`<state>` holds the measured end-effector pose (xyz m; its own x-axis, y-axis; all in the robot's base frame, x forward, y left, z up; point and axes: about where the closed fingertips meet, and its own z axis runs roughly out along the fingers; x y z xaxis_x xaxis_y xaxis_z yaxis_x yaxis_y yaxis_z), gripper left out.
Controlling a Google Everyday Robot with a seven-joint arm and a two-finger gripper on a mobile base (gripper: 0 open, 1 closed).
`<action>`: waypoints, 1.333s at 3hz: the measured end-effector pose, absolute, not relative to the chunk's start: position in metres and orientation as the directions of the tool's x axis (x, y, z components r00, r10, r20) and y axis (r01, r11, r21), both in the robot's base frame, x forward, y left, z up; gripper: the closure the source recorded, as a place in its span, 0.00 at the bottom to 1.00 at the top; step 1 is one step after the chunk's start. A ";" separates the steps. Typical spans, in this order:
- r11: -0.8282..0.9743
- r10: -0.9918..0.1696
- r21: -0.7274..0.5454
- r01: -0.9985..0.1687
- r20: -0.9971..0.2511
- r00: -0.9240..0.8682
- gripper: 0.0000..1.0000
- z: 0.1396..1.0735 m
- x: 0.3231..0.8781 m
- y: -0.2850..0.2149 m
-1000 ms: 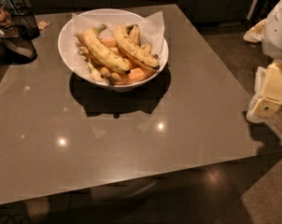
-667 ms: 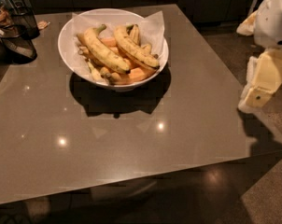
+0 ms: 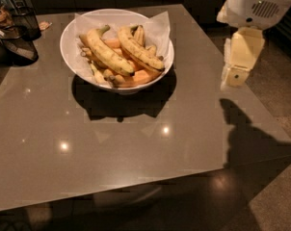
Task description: Pick banana from white bowl
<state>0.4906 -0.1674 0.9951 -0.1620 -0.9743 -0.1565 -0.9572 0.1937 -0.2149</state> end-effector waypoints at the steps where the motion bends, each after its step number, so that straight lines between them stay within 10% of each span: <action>1: 0.193 -0.973 -0.237 -0.952 -0.171 -0.155 0.00 0.997 0.494 -0.164; 4: 0.111 -0.961 -0.280 -0.954 -0.276 -0.031 0.00 1.027 0.549 -0.101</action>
Offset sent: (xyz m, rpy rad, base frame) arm 0.0405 0.0636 0.0275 0.1124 -0.0487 0.1368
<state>0.5490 -0.1006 1.0275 -0.0312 -0.9608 -0.2756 -0.9535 0.1112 -0.2800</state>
